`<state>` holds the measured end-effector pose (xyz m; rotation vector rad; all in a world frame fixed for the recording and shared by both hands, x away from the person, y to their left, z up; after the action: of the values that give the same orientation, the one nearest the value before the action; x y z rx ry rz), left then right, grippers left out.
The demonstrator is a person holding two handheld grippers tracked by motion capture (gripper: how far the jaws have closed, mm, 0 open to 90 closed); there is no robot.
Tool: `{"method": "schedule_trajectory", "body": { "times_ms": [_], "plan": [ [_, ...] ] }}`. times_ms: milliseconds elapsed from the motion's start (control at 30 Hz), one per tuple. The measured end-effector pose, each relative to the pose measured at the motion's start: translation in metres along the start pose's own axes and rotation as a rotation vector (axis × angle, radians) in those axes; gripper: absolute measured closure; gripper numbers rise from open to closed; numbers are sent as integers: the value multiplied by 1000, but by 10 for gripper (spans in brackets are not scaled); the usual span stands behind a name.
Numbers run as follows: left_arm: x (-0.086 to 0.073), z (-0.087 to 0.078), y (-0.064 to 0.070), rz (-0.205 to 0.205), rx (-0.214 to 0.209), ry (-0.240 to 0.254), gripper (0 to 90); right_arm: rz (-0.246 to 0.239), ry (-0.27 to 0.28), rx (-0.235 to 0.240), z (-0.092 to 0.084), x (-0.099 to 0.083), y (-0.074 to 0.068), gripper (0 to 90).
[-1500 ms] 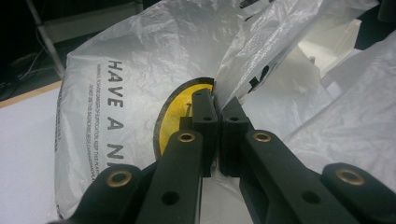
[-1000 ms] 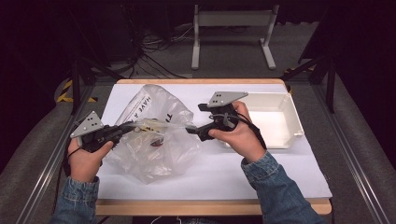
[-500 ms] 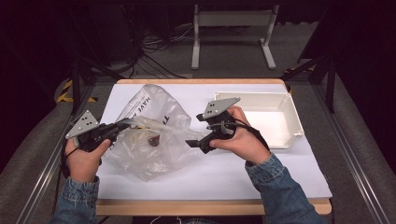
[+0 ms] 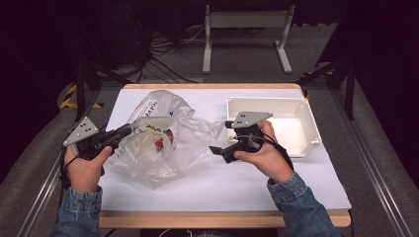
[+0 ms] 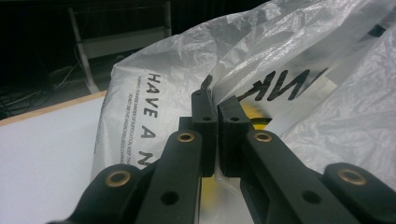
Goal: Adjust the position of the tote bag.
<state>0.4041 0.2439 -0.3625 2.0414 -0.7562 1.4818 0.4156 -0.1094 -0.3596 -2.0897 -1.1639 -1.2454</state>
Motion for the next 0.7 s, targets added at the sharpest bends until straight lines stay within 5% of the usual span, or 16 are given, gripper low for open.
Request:
{"method": "schedule_trajectory", "body": {
  "times_ms": [300, 433, 600, 700],
  "plan": [
    [-4, -2, -2, -9, -1, -1, 864, 16, -87, -41, 35, -21, -2, 125],
    [-5, -2, -1, -5, -13, 1, 859, 17, -119, -48, 52, -28, -4, 234],
    [-6, 1, 2, 7, -27, -7, 851, 4, -146, -31, 63, -33, -7, 530],
    [-6, 1, 4, 15, -39, -8, 846, 39, -163, 39, 66, -35, -9, 835]
  ]
}}
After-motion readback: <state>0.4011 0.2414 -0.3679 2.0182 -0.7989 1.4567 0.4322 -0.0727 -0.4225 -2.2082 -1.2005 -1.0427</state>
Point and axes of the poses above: each handheld gripper's, and its own axes: z roughly forward along the jaws, x roughly out of its top, y roughly to its right, the point moved 5 cm from there along z, roughly forward along the jaws, and after that the axes turned 3 degrees about -x, right-handed, at the moved point
